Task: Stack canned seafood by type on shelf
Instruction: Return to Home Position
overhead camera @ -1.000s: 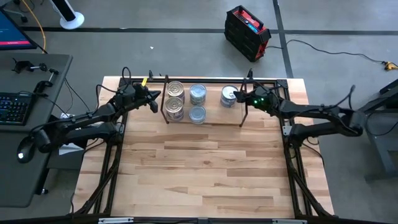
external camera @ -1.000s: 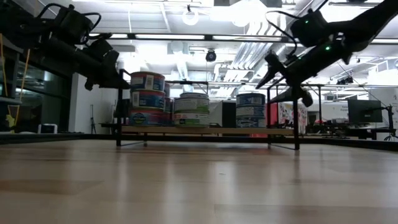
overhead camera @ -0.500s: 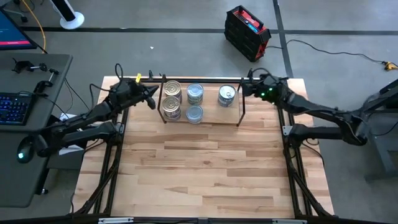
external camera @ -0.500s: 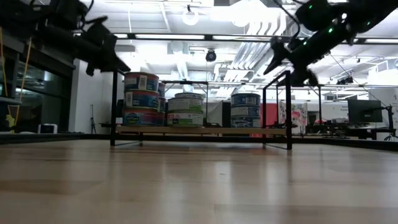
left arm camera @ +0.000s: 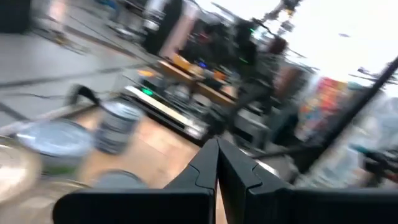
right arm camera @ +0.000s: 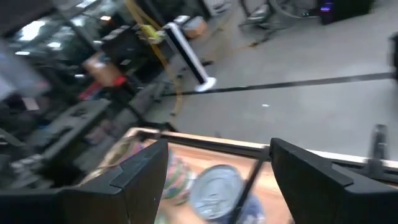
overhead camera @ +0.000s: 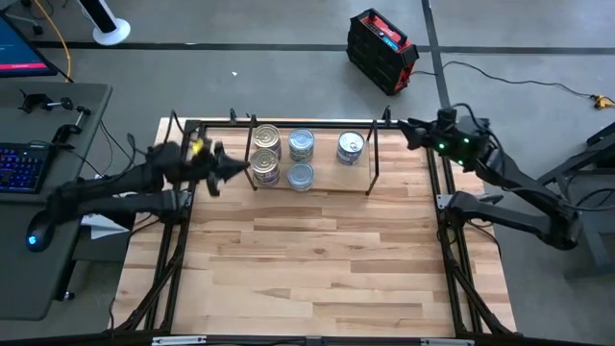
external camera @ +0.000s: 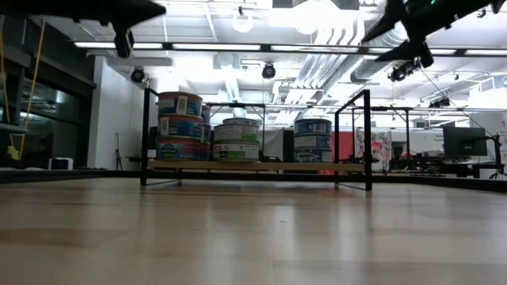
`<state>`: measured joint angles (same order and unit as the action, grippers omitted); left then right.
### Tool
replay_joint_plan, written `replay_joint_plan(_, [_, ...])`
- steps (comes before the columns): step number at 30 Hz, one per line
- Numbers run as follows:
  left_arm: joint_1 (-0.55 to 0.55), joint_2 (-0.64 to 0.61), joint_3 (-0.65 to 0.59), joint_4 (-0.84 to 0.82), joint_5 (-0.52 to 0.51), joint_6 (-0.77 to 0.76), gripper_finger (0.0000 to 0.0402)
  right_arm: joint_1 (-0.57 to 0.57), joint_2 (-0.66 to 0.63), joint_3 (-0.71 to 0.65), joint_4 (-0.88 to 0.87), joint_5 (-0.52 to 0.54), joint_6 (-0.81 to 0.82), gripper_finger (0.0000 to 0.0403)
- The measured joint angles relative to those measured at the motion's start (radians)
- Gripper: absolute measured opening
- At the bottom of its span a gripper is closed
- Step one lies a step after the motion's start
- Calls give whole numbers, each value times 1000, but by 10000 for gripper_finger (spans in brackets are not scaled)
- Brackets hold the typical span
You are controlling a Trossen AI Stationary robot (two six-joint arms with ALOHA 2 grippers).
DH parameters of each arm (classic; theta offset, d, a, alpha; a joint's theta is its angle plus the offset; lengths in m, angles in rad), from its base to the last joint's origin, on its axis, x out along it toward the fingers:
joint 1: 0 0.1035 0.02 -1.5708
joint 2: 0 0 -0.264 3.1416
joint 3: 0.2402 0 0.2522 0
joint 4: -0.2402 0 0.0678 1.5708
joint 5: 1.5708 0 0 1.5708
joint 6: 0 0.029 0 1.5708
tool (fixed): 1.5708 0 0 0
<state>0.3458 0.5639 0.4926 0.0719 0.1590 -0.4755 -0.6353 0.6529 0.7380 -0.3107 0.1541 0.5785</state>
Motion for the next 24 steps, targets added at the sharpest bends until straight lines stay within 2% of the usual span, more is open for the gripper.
replay_joint_plan(2, [-147, -4, 0, -1, -97, -11, 0, 19, -35, 0, 0, -27, 11, 268])
replay_joint_plan(8, [-565, 27, -4, -22, -520, 56, 0, 97, -86, 1, 0, -138, 50, 268])
replay_joint_plan(10, [-653, 29, -42, 17, -644, 78, 0, 133, -86, 1, 0, -166, 53, 268])
replay_joint_plan(12, [-695, 12, -105, 77, -692, 82, 0, 172, -80, 1, 0, -170, 71, 268])
replay_joint_plan(14, [-688, -19, -166, 135, -698, 89, 0, 208, -69, 1, 0, -161, 77, 268])
replay_joint_plan(17, [-605, -94, -211, 176, -652, 125, 0, 255, -48, 1, 8, -134, 79, 268])
replay_joint_plan(21, [-421, -175, -212, 122, -441, 131, 0, 299, -8, 1, 51, -89, 76, 268])
replay_joint_plan(24, [-308, -206, -213, 0, -311, 88, 0, 315, 22, 1, 48, -79, 76, 268])
